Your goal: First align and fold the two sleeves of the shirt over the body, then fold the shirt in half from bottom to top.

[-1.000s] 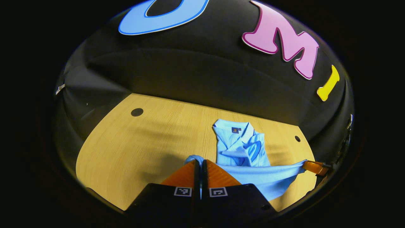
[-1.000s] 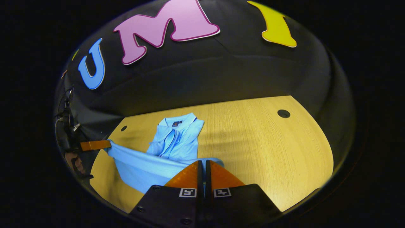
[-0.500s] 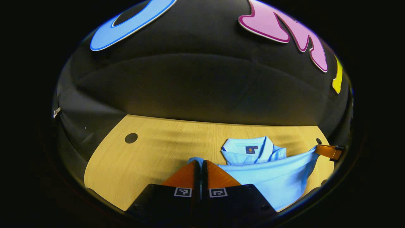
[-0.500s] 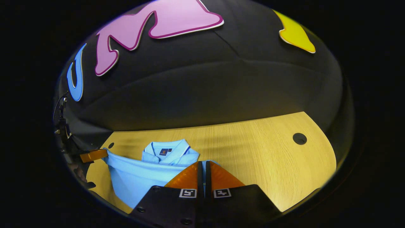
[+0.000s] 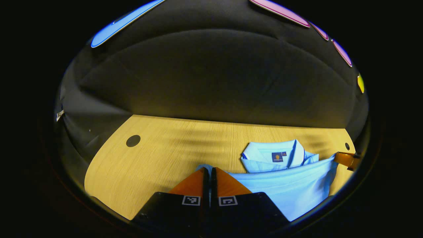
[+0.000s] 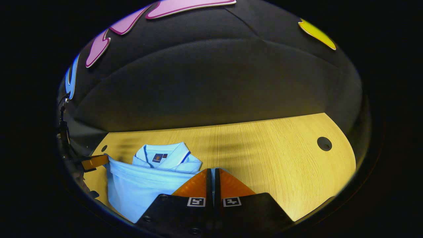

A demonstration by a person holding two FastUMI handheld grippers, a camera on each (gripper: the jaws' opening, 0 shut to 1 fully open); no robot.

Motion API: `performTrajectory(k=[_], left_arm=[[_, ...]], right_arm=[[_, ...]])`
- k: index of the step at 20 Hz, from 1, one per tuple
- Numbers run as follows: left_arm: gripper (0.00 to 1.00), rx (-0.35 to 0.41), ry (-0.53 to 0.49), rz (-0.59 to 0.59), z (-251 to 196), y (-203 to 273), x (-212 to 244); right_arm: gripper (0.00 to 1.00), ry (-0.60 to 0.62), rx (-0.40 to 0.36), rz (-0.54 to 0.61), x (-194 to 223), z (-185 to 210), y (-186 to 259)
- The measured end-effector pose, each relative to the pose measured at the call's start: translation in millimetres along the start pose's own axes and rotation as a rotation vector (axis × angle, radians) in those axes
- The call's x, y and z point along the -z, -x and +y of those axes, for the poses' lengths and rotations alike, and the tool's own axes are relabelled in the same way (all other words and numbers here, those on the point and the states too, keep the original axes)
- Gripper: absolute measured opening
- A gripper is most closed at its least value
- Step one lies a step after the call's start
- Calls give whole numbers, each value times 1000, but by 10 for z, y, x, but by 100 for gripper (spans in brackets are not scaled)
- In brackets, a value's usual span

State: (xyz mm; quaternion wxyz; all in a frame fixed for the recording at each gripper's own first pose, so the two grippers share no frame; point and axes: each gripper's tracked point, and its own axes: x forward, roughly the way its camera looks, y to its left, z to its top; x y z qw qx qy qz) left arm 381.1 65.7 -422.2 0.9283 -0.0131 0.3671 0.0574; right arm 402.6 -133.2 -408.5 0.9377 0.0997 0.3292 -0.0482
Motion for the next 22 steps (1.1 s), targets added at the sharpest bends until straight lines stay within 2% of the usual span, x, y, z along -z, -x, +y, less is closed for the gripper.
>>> performTrajectory(k=[4, 7, 8, 10, 13, 14, 15, 16, 17, 18, 20, 21, 22], left_arm=[[6, -1, -28, 47, -38, -87, 180], [6, -4, -24, 37, -45, -129, 168], [10, -16, -31, 30, -16, -129, 151], [19, -47, -54, 22, 33, -125, 123], [58, -63, -58, 23, 71, -157, 150], [71, -56, -50, 14, 53, -155, 135], [77, -42, -42, 5, 22, -149, 111], [82, -34, -35, -10, -3, -140, 65], [83, -36, -32, -29, 4, -126, 9], [86, -41, -27, -49, 7, -99, -40], [94, -31, -12, -83, -36, -44, -136], [95, -28, -14, -102, -43, -8, -183], [95, -21, -17, -118, -56, 55, -229]], right_arm=[[4, -15, 27, 16, 75, -45, -107], [5, 21, 42, 4, 63, -53, -121], [5, 26, 47, 0, 54, -62, -111], [13, 25, 70, -12, 10, -118, -107], [25, -15, 83, -13, 7, -185, -118], [43, -10, 93, -20, -16, -213, -131], [60, -2, 95, -29, -18, -236, -153], [70, 0, 91, -34, -34, -237, -136], [63, -4, 85, -43, -51, -224, -126], [67, -15, 72, -56, -87, -201, -118], [87, -30, 66, -87, -171, -193, -79], [98, -35, 64, -104, -205, -185, -45], [97, -41, 55, -121, -245, -174, 6]])
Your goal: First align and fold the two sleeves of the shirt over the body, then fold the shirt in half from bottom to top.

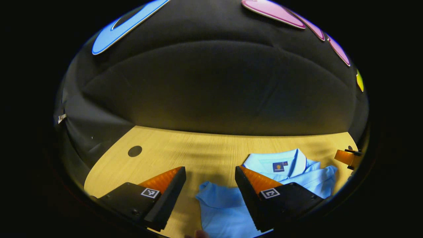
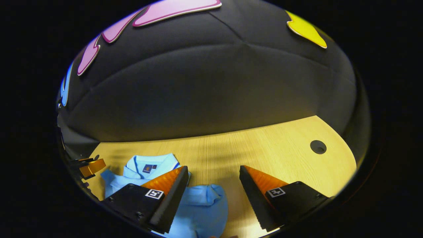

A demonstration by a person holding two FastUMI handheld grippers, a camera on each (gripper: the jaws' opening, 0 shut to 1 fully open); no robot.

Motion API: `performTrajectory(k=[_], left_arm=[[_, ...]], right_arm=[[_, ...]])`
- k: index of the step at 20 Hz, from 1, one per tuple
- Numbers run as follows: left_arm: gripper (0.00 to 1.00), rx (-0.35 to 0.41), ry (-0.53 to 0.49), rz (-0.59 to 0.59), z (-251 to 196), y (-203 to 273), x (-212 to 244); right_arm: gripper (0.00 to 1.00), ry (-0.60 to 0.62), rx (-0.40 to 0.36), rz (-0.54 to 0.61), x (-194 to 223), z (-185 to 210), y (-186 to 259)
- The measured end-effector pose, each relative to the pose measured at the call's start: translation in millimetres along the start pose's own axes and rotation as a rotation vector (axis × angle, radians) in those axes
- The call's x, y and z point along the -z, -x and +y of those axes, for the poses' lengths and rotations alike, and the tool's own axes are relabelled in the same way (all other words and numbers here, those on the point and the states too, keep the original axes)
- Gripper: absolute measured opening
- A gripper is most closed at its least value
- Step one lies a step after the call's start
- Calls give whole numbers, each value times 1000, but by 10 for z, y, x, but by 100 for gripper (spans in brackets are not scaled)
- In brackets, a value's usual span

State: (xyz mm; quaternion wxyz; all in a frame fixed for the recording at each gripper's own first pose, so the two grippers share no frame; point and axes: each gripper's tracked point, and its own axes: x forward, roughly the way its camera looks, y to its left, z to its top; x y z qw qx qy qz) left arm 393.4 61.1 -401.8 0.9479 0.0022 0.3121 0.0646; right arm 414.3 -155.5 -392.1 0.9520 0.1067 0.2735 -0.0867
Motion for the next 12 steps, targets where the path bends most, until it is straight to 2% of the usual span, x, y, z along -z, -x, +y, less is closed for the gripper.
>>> performTrajectory(k=[4, 8, 12], left_arm=[[95, 62, -4, -137, -178, 471, -370], [96, 110, 85, -344, -251, 1370, -855], [97, 157, 151, -513, -301, 2329, -1176]], right_arm=[[97, -62, -43, -125, -363, 16, 382], [97, -133, -80, -271, -753, -77, 1142], [96, -110, -93, -396, -1072, -101, 1933]])
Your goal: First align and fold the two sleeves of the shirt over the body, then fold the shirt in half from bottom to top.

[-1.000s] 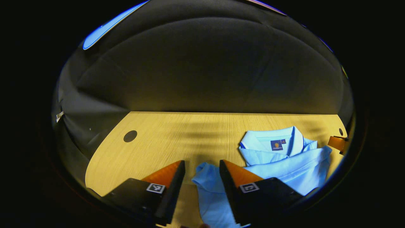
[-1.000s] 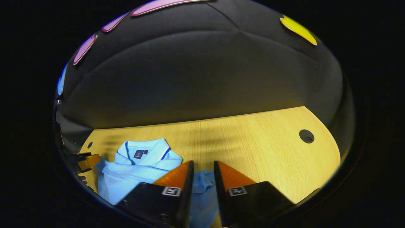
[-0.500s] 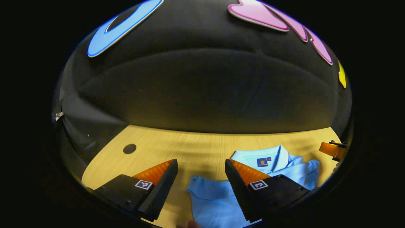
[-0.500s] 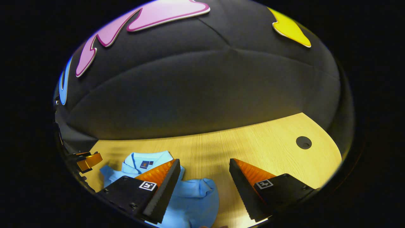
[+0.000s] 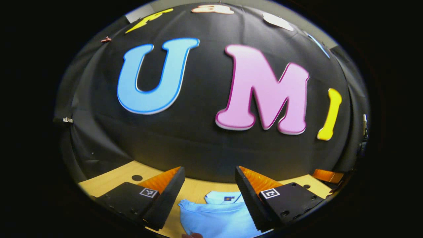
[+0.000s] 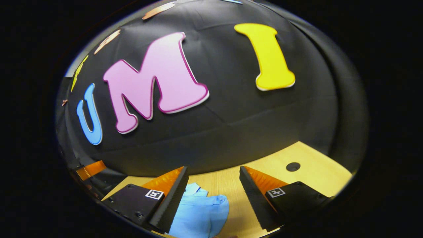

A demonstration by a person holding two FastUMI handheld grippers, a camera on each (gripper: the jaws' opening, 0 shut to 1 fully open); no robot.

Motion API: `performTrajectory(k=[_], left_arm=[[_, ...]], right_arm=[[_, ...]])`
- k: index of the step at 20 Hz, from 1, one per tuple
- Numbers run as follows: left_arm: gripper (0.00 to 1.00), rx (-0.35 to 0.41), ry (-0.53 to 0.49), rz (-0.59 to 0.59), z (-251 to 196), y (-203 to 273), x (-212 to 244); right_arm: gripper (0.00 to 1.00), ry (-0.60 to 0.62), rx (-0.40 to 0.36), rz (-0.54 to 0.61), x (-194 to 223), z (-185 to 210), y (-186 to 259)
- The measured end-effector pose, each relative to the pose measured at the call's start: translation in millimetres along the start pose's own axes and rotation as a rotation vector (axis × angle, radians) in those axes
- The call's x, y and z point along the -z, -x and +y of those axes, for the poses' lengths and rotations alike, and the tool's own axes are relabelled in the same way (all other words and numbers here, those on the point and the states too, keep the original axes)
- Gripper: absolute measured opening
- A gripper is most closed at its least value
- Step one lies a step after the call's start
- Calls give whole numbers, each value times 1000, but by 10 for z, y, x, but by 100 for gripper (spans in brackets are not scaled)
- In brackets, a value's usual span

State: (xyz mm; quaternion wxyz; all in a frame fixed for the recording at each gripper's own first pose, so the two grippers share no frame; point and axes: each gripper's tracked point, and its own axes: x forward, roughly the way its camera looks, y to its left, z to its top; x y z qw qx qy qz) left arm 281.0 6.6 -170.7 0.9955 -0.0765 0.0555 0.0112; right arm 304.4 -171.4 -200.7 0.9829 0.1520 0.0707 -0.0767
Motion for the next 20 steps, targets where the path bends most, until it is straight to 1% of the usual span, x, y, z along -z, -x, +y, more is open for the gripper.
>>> performTrajectory(k=[2, 4, 5, 6, 7, 9, 11, 12, 13, 14, 15, 16, 17, 18, 20], left_arm=[[97, 4, -5, -100, -107, 378, -328], [97, 20, -2, -204, -242, 846, -685], [97, 25, -9, -231, -300, 1110, -793], [97, 19, -8, -243, -343, 1398, -858], [97, 34, 5, -246, -432, 1680, -889], [96, 71, 70, -255, -623, 2189, -953], [96, 80, 119, -268, -698, 2560, -975], [96, 97, 148, -273, -782, 2686, -975], [92, 112, 179, -272, -868, 2780, -969], [92, 127, 207, -273, -967, 2871, -972], [96, 140, 225, -270, -1080, 2961, -960], [96, 142, 229, -268, -1164, 3031, -952], [96, 149, 217, -271, -1257, 3088, -956], [96, 157, 203, -271, -1368, 3134, -943], [96, 181, 201, -273, -1654, 3203, -911]], right_arm=[[97, 38, -20, -69, -320, 91, 356], [97, 55, -68, -107, -564, 240, 793], [97, 63, -67, -115, -654, 235, 1009], [97, 70, -65, -125, -736, 225, 1263], [97, 75, -58, -132, -810, 215, 1535], [97, 73, -46, -160, -1031, 149, 2105], [97, 37, -47, -244, -1391, 103, 2649], [97, 24, -53, -308, -1629, 82, 2902], [97, 15, -53, -370, -1847, 23, 3127], [96, 8, -31, -424, -2025, -73, 3342], [100, 15, -4, -469, -2133, -197, 3495], [96, 35, 24, -497, -2201, -323, 3627], [93, 68, 38, -509, -2201, -411, 3738], [96, 104, 49, -508, -2190, -530, 3806], [97, 135, 72, -464, -2109, -839, 3824]])
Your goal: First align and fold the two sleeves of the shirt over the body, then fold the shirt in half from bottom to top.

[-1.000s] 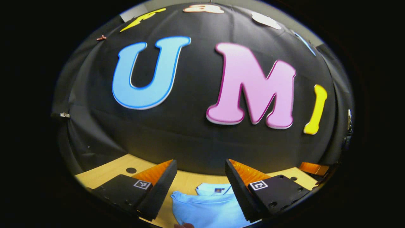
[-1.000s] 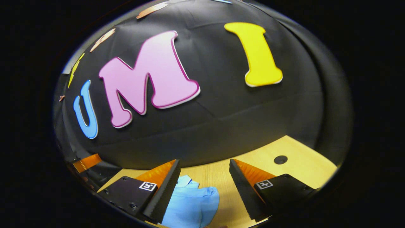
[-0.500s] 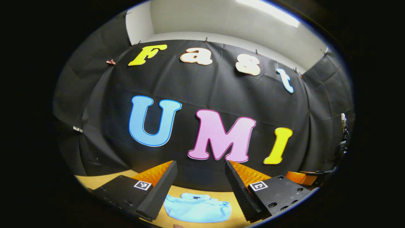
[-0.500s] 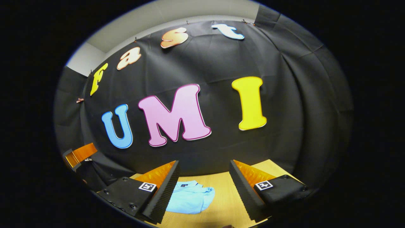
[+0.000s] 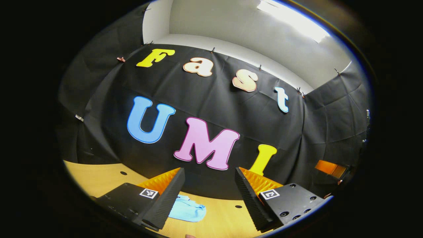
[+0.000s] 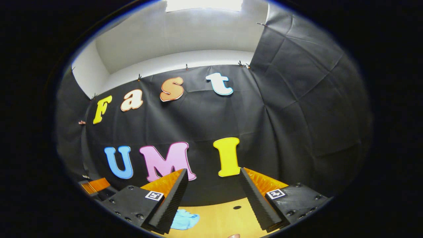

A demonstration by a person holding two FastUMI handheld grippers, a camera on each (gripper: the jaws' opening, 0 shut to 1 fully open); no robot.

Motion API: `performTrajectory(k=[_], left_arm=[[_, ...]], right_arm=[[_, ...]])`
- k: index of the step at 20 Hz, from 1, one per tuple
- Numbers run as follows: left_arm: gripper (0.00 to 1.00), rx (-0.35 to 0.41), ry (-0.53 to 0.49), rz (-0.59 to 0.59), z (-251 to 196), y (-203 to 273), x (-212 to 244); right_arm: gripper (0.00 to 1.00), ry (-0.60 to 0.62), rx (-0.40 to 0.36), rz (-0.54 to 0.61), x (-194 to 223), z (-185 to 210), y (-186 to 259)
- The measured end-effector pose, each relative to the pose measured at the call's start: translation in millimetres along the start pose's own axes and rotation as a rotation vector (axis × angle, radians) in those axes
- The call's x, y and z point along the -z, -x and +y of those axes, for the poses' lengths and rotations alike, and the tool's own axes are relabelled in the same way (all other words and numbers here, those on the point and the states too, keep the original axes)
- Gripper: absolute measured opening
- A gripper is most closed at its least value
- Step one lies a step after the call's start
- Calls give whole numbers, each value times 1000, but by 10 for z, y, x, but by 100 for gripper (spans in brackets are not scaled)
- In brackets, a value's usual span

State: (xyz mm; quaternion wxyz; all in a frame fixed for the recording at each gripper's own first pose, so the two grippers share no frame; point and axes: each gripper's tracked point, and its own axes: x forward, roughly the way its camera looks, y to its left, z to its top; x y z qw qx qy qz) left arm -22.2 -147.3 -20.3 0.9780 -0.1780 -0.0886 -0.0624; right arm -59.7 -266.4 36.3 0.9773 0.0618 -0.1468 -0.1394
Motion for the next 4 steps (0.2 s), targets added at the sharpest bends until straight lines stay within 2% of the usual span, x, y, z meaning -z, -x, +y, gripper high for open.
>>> performTrajectory(k=[2, 4], left_arm=[[96, -8, 9, -9, -274, 8, 96], [96, -39, -24, 18, -534, -47, 320]], right_arm=[[97, 1, 19, 20, 91, -346, -38], [96, 0, -1, 28, 241, -686, -119]])
